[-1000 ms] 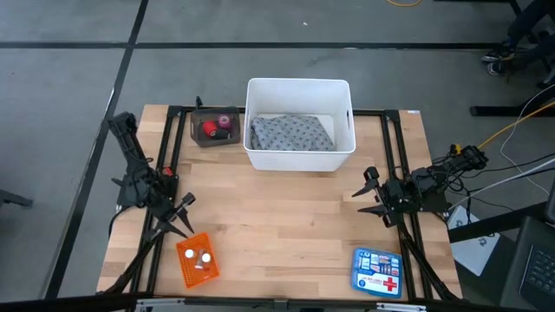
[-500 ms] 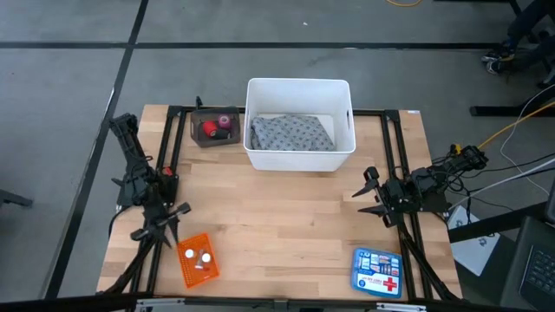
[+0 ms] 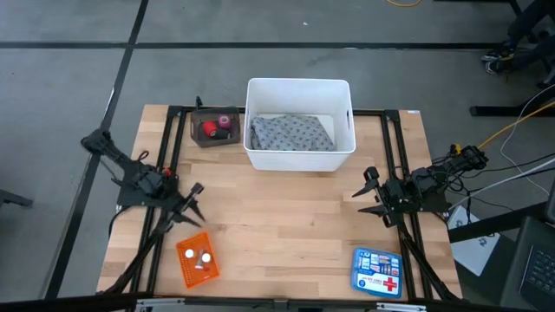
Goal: Pick & Place Medicine items
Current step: Return to Home Position
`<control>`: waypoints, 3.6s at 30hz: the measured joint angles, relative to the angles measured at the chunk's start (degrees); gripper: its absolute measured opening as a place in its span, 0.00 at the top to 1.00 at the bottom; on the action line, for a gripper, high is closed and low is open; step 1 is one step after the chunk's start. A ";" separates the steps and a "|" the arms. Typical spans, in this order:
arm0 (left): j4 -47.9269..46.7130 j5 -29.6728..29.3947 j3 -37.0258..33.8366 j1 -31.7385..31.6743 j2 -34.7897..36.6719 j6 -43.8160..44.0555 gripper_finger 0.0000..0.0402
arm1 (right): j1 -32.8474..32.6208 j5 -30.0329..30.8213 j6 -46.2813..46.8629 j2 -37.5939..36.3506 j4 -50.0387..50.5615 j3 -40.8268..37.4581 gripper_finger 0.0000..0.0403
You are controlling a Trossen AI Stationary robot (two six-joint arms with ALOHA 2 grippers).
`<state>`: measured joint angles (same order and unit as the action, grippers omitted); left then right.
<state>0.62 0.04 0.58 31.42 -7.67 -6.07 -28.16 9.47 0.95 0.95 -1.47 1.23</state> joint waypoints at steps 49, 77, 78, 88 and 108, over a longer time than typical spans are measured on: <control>-10.86 47.41 4.25 -56.53 7.35 -3.80 0.78 | 0.00 0.04 0.00 -0.02 -0.17 0.00 0.44; -10.78 -18.71 4.35 -57.87 5.08 -7.69 0.78 | 0.00 0.09 0.00 -0.02 -0.13 0.00 0.44; -10.49 -19.37 4.32 -57.87 5.06 -6.87 0.78 | 0.00 0.09 0.00 0.00 -0.12 0.00 0.44; -8.43 -19.74 4.12 -57.87 5.06 -6.15 0.78 | 0.00 0.09 0.00 0.00 -0.11 0.00 0.44; -8.19 -19.74 4.13 -57.87 5.06 -6.18 0.78 | 0.00 0.09 0.00 0.00 -0.11 0.00 0.44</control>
<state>-7.57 -19.70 4.71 -26.46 -2.61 -12.25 -28.16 9.56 0.95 0.95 -1.58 1.23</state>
